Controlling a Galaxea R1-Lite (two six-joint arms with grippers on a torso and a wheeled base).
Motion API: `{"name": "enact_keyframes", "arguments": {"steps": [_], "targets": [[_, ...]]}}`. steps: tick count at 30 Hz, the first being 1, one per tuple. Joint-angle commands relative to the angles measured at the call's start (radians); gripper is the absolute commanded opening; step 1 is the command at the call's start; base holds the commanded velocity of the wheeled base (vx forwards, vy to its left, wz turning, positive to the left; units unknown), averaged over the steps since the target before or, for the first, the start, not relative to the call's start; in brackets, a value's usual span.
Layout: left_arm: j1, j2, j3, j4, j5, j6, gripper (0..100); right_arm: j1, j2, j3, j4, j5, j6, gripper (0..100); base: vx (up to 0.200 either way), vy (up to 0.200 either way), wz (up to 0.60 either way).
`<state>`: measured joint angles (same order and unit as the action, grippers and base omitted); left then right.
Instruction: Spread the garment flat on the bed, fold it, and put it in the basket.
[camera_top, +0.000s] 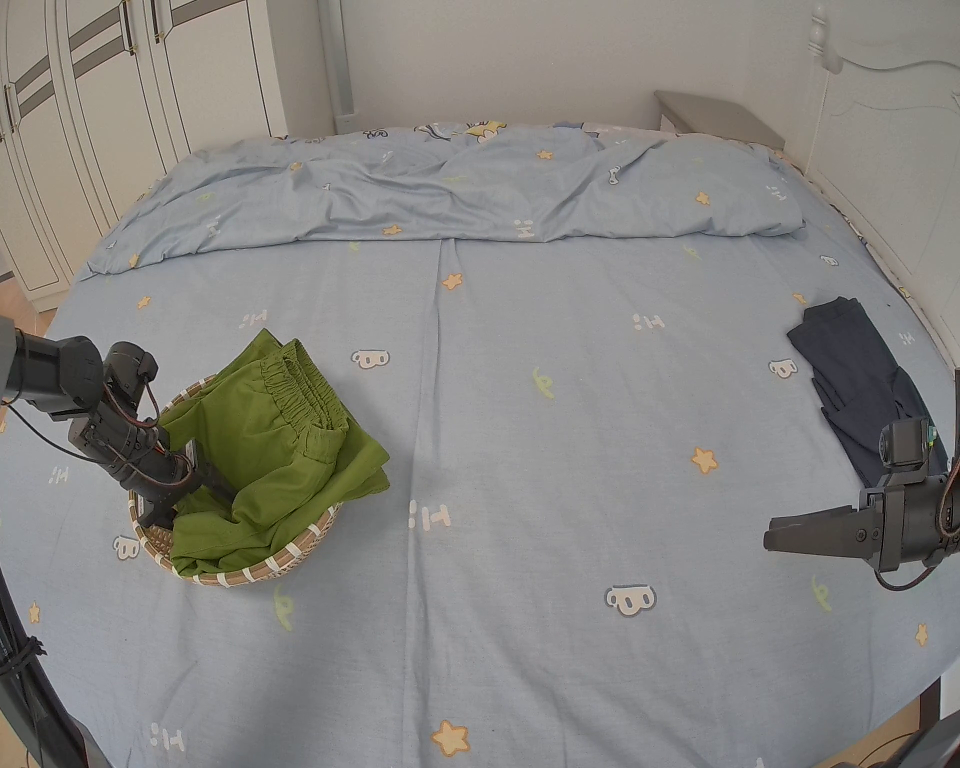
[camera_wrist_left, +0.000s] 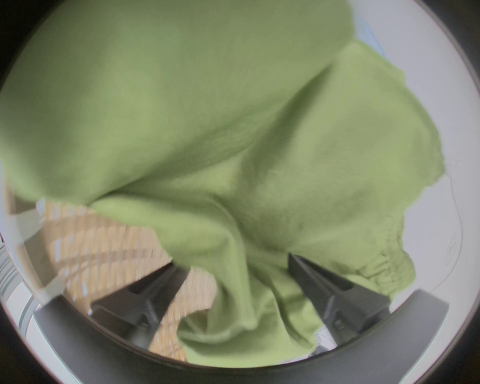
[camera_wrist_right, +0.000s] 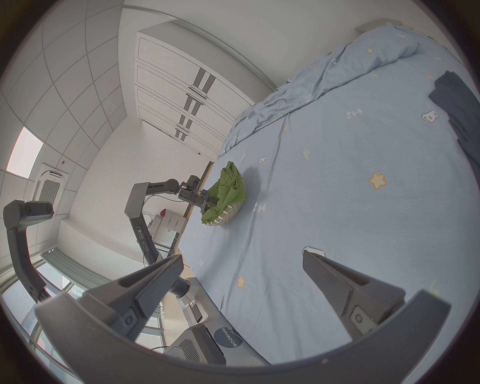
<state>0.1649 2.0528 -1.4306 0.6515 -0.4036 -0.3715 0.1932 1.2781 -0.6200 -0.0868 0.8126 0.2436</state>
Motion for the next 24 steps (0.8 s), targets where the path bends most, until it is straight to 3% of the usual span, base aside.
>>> {"name": "enact_keyframes", "arguments": {"steps": [1, 7, 8, 11, 15, 16, 20, 21, 24], "targets": [[-0.010, -0.121, 0.003, 0.033, 0.005, 0.000, 100, 0.000, 0.000, -0.001, -0.001, 0.000, 0.000, 100, 0.000, 0.000, 0.00], [-0.007, -0.250, 0.003, 0.128, 0.049, 0.011, 100, 0.000, -0.003, -0.001, -0.002, 0.000, 0.000, 100, 0.000, 0.000, 0.00], [-0.007, -0.279, 0.004, 0.149, 0.108, 0.022, 100, 0.000, -0.005, -0.001, -0.002, 0.002, 0.000, 100, 0.000, 0.000, 0.00], [-0.021, -0.341, 0.015, 0.162, 0.183, 0.025, 100, 0.000, -0.008, -0.001, -0.002, 0.000, -0.001, 100, 0.000, 0.000, 0.00], [-0.076, -0.460, 0.061, 0.155, 0.209, 0.011, 100, 0.000, -0.037, 0.005, 0.001, -0.003, -0.007, 100, 0.000, 0.000, 0.00], [-0.104, -0.602, 0.150, 0.149, 0.213, 0.009, 100, 0.002, -0.111, 0.045, 0.001, -0.012, -0.010, 100, 0.000, 0.000, 0.00], [-0.117, -0.804, 0.302, 0.073, 0.221, 0.019, 100, 0.002, -0.161, 0.103, -0.005, -0.016, -0.026, 100, 0.000, 0.000, 0.00], [-0.125, -0.968, 0.429, -0.006, 0.246, 0.020, 100, -0.012, -0.195, 0.164, -0.008, -0.019, -0.086, 100, 0.000, 0.000, 0.00], [-0.123, -1.215, 0.608, -0.179, 0.284, 0.019, 100, -0.041, -0.313, 0.266, -0.008, -0.050, -0.152, 100, 0.000, 0.000, 0.00]]}}
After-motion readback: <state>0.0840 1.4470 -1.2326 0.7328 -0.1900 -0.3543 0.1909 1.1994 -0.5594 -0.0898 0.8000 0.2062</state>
